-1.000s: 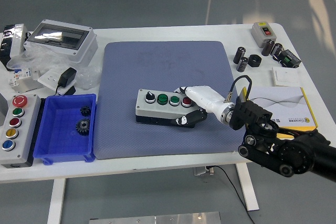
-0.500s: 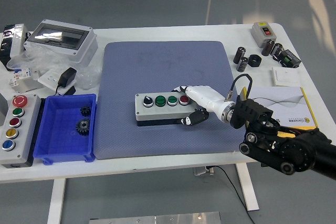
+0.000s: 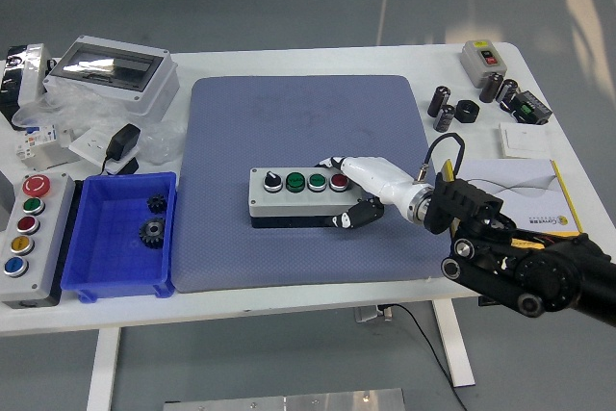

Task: Pick up the button,place it on the desk,press the button,press the button

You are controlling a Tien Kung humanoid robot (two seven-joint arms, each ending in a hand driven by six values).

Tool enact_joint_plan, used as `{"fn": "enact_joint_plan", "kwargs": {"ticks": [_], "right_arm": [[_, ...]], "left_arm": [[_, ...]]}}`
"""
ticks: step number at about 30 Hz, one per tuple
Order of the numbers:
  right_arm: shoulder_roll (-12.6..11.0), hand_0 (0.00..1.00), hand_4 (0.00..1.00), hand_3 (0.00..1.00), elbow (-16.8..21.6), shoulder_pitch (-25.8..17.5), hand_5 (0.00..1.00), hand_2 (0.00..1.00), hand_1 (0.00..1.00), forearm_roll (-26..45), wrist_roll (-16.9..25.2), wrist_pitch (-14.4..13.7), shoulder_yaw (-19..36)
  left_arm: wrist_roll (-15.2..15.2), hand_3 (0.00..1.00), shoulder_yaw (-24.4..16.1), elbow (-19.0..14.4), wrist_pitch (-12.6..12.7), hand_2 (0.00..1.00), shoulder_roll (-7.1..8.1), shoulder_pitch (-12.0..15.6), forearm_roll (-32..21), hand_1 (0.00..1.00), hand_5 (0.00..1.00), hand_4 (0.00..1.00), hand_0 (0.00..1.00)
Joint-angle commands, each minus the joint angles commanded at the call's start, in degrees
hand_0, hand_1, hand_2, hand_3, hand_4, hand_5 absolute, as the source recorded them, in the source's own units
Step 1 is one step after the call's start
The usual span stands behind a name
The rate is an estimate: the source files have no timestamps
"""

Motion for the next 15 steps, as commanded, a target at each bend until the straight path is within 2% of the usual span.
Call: {"fn": "enact_joint_plan", "kwargs": {"ticks": [15], "right_arm": [[-0.33, 0.853, 0.594, 0.941, 0.24, -0.08, 0.002, 0.888, 0.873, -0.05, 0.28, 1.71, 1.85]], "left_arm": [[0.09, 0.614, -0.05, 0.00, -0.32, 0.567, 0.01, 0.08, 0.29, 0.603, 0.293, 0.647, 0.611]]}}
